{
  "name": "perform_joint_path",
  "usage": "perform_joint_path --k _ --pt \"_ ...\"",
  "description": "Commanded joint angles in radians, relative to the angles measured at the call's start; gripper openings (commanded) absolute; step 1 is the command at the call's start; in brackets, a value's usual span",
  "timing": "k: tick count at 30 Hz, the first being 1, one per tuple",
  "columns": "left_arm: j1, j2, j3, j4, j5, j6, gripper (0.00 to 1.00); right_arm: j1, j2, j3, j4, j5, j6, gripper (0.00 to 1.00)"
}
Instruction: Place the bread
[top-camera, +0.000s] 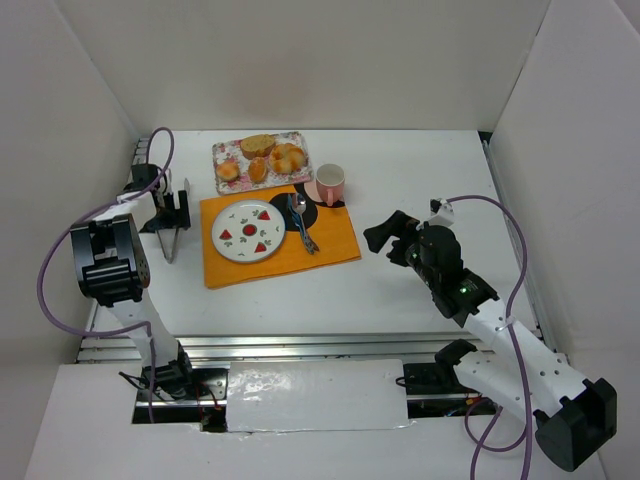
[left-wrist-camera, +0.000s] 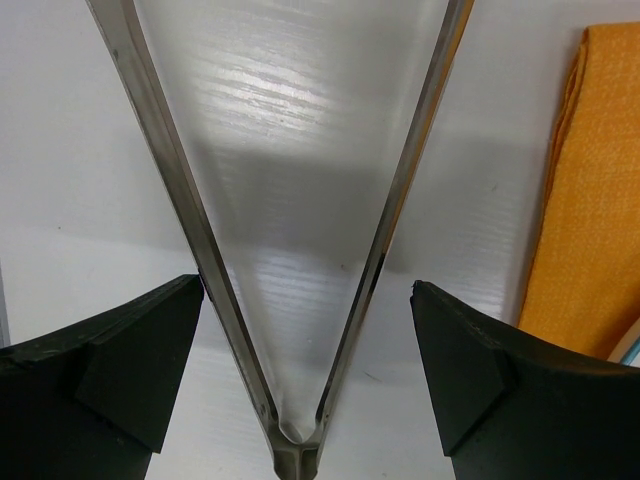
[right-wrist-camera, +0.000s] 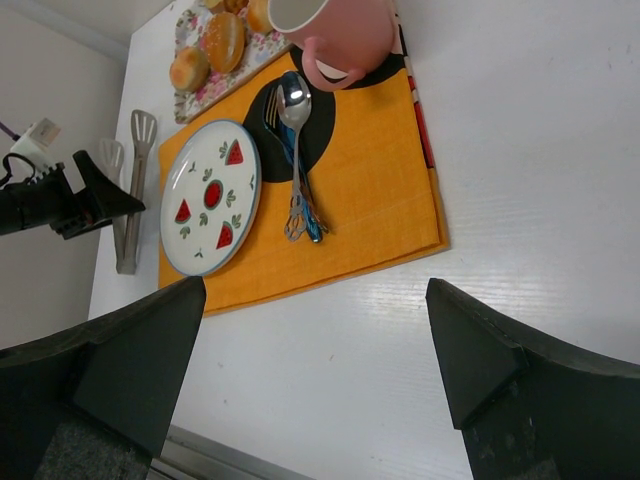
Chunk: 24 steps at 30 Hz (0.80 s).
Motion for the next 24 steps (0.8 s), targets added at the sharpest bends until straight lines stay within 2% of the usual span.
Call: perform_joint_path --k 1,16,24 --pt "0.007 0.016 0.043 0.004 0.001 0.017 1.00 -0.004 -0.002 0.048 0.022 0.000 -0.014 1.00" --pt "0.017 0.059 0.064 0.013 -0.030 0.001 1.00 -0.004 -0.004 0.045 0.027 -0.011 -0.011 1.00" --pt "0.049 0.076 0.058 0.035 0.025 -0.007 1.00 -0.004 0.007 0.045 0.030 -0.013 -0.011 1.00"
